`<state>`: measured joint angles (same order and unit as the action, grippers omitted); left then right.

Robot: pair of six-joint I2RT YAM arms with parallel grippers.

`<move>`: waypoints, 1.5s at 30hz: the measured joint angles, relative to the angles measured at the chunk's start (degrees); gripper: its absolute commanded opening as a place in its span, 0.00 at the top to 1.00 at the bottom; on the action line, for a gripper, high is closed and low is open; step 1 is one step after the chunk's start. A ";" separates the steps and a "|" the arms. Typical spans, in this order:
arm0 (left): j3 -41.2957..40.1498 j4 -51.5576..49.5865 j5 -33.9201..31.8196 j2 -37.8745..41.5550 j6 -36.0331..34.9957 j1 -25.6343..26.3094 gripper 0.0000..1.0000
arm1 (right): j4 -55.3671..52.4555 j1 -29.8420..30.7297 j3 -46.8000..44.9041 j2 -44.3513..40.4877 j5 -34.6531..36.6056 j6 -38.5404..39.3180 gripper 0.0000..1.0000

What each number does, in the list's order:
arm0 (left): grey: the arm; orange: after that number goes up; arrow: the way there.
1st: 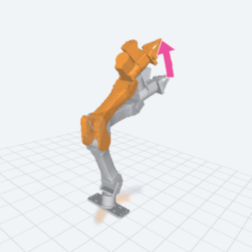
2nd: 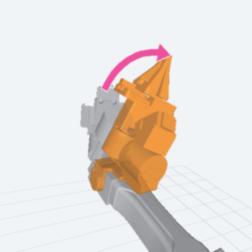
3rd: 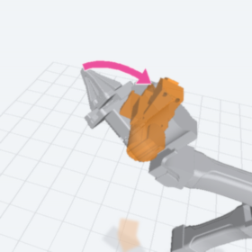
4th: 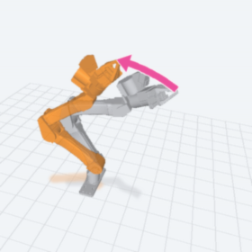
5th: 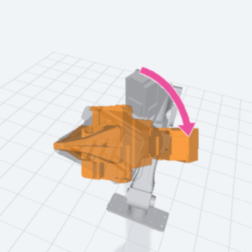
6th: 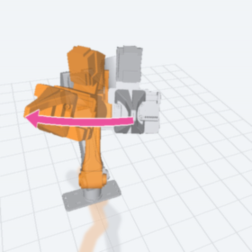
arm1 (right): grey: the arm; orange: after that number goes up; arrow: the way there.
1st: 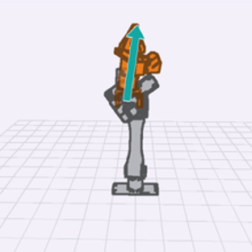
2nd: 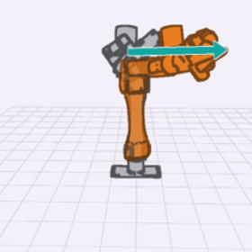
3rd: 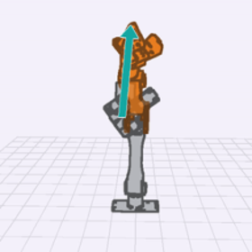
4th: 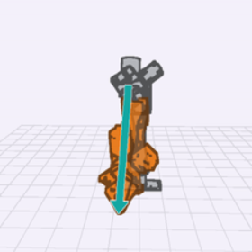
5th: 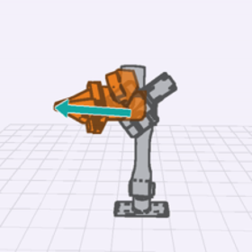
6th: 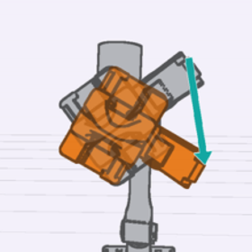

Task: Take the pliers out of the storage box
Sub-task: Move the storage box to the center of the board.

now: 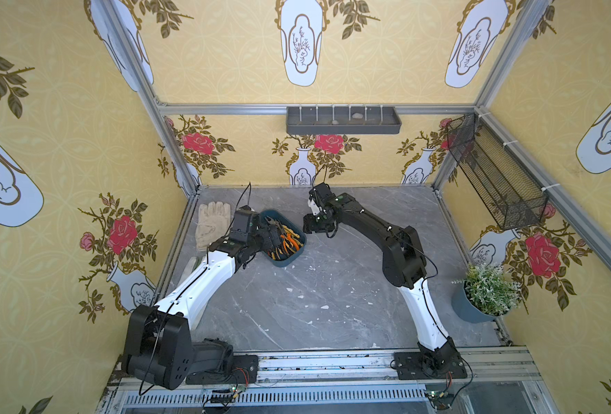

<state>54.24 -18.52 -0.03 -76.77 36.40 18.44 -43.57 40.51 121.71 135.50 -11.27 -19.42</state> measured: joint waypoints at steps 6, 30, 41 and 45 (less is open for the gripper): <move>0.00 0.07 0.00 -1.29 0.04 0.00 0.01 | 0.00 -0.04 1.33 2.40 -3.06 1.46 0.42; -1.49 -0.11 0.04 1.90 0.72 0.00 0.01 | 6.64 8.04 -13.31 -4.85 1.64 -12.04 0.69; -4.00 -1.84 -0.04 5.95 1.09 0.00 0.01 | 11.82 13.75 -19.41 -9.49 -6.58 -25.27 0.47; -3.34 -2.95 -0.13 2.93 1.46 -0.72 0.01 | 7.82 11.80 -17.42 -11.02 -4.66 -22.62 0.49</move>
<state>50.89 -21.47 -0.16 -73.84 37.87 17.72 -35.75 52.31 104.29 124.49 -15.92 -42.04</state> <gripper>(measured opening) 0.991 0.517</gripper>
